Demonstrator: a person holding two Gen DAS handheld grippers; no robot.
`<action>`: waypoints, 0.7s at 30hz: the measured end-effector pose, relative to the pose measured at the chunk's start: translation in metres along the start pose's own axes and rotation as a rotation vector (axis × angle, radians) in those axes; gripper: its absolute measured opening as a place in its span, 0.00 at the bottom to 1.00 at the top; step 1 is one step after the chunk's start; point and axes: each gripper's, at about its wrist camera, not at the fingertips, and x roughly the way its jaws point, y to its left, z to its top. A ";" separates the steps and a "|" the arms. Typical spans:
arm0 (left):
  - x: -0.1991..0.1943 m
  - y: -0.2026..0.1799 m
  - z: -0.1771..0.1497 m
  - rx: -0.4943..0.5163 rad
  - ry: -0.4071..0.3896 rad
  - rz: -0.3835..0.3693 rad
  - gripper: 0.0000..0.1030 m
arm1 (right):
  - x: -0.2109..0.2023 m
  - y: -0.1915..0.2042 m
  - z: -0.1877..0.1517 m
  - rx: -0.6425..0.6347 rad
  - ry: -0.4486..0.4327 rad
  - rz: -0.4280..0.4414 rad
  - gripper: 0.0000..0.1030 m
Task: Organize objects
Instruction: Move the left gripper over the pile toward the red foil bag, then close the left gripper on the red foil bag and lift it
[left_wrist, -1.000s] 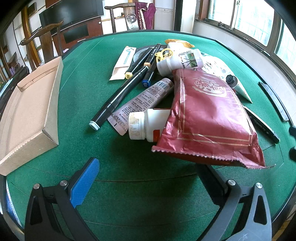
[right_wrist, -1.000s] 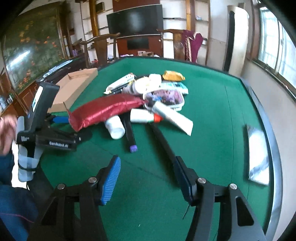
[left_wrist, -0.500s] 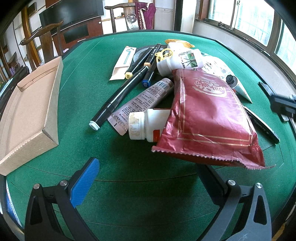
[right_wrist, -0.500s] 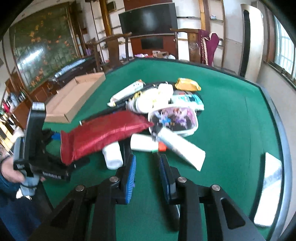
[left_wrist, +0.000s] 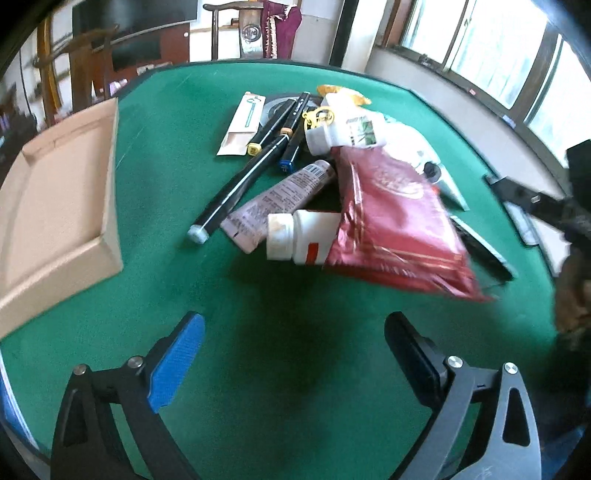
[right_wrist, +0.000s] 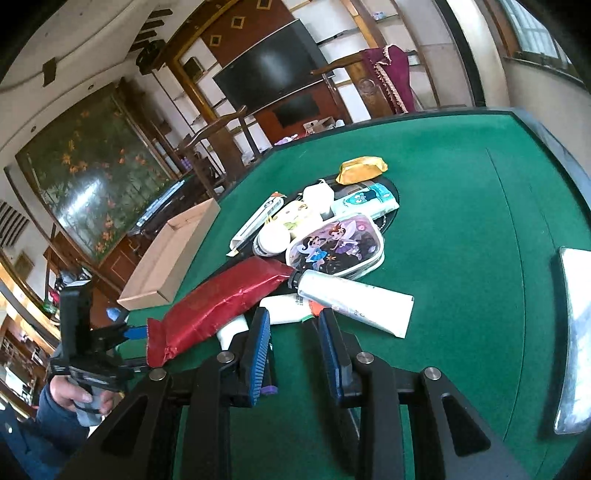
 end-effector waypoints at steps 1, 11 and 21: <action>-0.010 0.000 -0.002 0.002 -0.010 -0.019 0.95 | 0.000 0.001 0.000 0.003 0.001 0.006 0.33; -0.037 -0.059 0.072 0.240 0.001 -0.132 0.95 | -0.009 -0.006 0.001 0.039 -0.027 0.016 0.40; 0.052 -0.078 0.116 0.233 0.243 -0.077 0.95 | -0.010 -0.016 0.001 0.069 -0.027 0.010 0.43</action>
